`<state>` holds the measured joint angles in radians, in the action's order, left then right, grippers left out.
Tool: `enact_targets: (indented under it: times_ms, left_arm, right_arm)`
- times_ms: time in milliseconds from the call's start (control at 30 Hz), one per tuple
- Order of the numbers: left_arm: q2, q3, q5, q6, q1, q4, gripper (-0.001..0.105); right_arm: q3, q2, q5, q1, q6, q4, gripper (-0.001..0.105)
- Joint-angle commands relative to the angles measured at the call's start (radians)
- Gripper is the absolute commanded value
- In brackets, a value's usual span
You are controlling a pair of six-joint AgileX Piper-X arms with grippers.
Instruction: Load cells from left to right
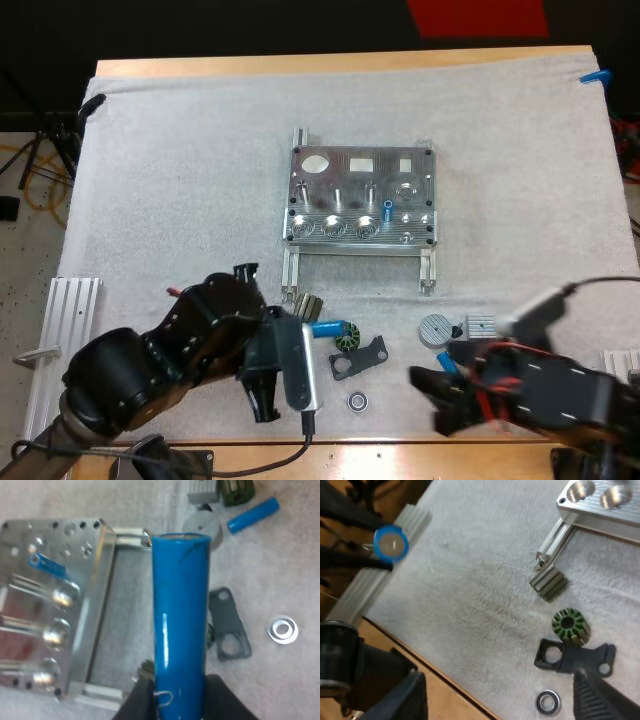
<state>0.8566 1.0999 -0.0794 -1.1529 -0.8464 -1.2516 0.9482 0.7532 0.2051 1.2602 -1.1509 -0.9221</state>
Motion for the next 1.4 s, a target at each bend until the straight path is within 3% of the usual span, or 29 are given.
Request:
enact_targets:
  times_ms: [0,167,333,533,900,967,1133,1267,1367]
  left_arm:
    - [-0.002,-0.004,-0.007,-0.018,0.000,-0.030,0.000]
    - [-0.012,-0.015,-0.007,-0.034,0.000,-0.108,0.000]
    - [-0.056,-0.015,-0.006,-0.006,0.000,-0.143,0.000]
    - [-0.097,-0.015,-0.006,0.010,0.000,-0.142,0.000]
    - [-0.097,-0.015,-0.030,0.023,0.000,-0.142,0.000]
    - [-0.097,-0.015,-0.030,0.029,0.000,-0.142,0.000]
    - [-0.097,-0.015,-0.030,0.040,0.000,-0.142,0.000]
    - [-0.097,-0.015,-0.030,0.062,0.000,-0.144,0.000]
    - [-0.097,-0.015,-0.030,0.092,0.000,-0.152,0.000]
  right_arm:
    - [0.037,0.055,-0.010,0.001,-0.029,0.029,0.061]
    - [0.097,0.178,-0.081,-0.013,-0.049,0.057,0.061]
    - [0.102,0.264,-0.317,-0.095,-0.060,0.180,0.061]
    - [0.102,0.342,-0.490,-0.129,-0.057,0.330,0.061]
    - [0.102,0.428,-0.568,-0.128,-0.042,0.457,0.061]
    - [0.102,0.432,-0.571,-0.128,-0.042,0.457,0.056]
    - [0.102,0.433,-0.589,-0.128,-0.042,0.453,0.029]
    - [0.102,0.433,-0.591,-0.128,-0.042,0.433,0.016]
    - [0.102,0.433,-0.591,-0.128,-0.042,0.428,-0.001]
